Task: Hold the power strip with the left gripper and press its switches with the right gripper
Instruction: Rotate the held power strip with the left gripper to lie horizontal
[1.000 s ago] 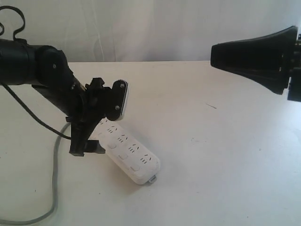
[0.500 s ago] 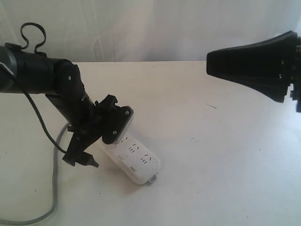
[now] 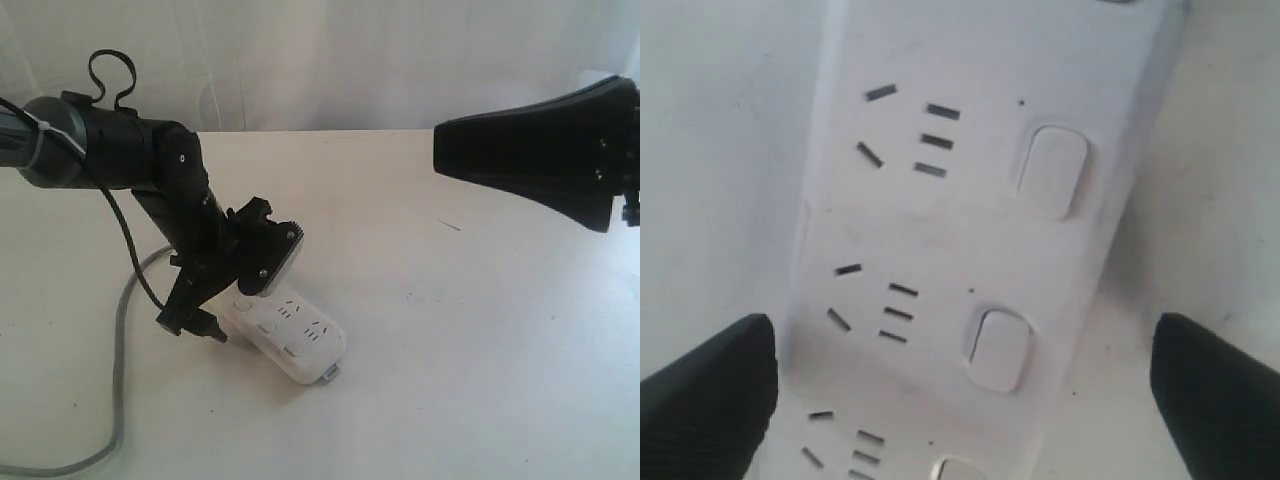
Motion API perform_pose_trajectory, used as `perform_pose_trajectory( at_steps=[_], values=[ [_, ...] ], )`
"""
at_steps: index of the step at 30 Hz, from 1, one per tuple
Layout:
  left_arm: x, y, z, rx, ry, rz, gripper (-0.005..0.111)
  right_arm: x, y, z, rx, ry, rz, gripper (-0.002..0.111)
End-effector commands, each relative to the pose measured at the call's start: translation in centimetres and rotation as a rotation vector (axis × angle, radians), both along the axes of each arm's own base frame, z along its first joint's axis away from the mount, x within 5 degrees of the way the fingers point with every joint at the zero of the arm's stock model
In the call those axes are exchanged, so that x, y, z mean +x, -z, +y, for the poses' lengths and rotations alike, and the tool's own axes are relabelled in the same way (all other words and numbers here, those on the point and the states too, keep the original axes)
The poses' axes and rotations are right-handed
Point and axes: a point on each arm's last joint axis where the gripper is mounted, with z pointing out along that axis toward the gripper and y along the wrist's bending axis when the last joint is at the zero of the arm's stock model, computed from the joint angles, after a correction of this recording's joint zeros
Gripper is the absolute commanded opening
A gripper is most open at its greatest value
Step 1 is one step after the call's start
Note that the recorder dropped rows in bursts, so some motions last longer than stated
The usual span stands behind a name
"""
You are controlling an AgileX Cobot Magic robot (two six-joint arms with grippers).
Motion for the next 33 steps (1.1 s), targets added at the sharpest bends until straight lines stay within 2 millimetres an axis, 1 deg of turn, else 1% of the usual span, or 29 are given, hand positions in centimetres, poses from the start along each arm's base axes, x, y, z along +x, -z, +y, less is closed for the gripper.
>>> perform_pose_trajectory(
  at_steps=[1,4,7,9,14,17,20,24,26,30,32,33],
  values=[
    [-0.1,1.1,0.2,0.026,0.001,0.051,0.105,-0.5,-0.1,0.2,0.011,-0.034,0.006,0.0],
    [0.4,1.8,0.8,0.045,-0.018,0.05,0.105,-0.9,-0.1,0.8,0.011,-0.08,0.008,0.0],
    [1.1,1.6,1.5,0.03,-0.042,0.003,0.105,-1.1,-0.1,1.0,0.011,-0.097,0.008,0.0],
    [1.7,1.3,1.9,0.006,-0.09,-0.037,0.105,-1.1,-0.1,1.0,0.011,-0.101,0.008,0.0],
    [2.0,1.2,2.5,-0.013,-0.137,-0.03,0.105,-1.0,-0.1,1.0,0.011,-0.084,0.005,0.0],
    [2.1,1.3,3.0,-0.005,-0.128,-0.029,0.105,-0.8,-0.1,0.9,0.01,-0.067,0.002,0.0],
    [2.6,1.9,4.4,0.016,-0.115,-0.024,0.105,-0.8,-0.1,0.9,0.01,-0.064,0.001,0.0],
    [2.7,2.7,5.8,0.034,-0.09,0.036,0.105,-0.8,-0.1,0.9,0.01,-0.064,0.001,0.0],
    [2.6,3.1,6.2,0.023,-0.063,0.065,0.105,-0.8,-0.1,0.9,0.01,-0.064,0.001,0.0],
    [2.7,3.8,6.0,-0.01,-0.008,0.078,0.104,-0.8,-0.1,0.9,0.01,-0.064,0.001,0.0],
    [2.8,4.0,5.8,-0.038,-0.01,0.065,0.1,-0.8,-0.1,0.9,0.01,-0.064,0.001,0.0],
    [2.9,4.0,5.7,-0.05,-0.007,0.06,0.094,-0.8,-0.1,0.9,0.01,-0.064,0.001,0.0]
  ],
)
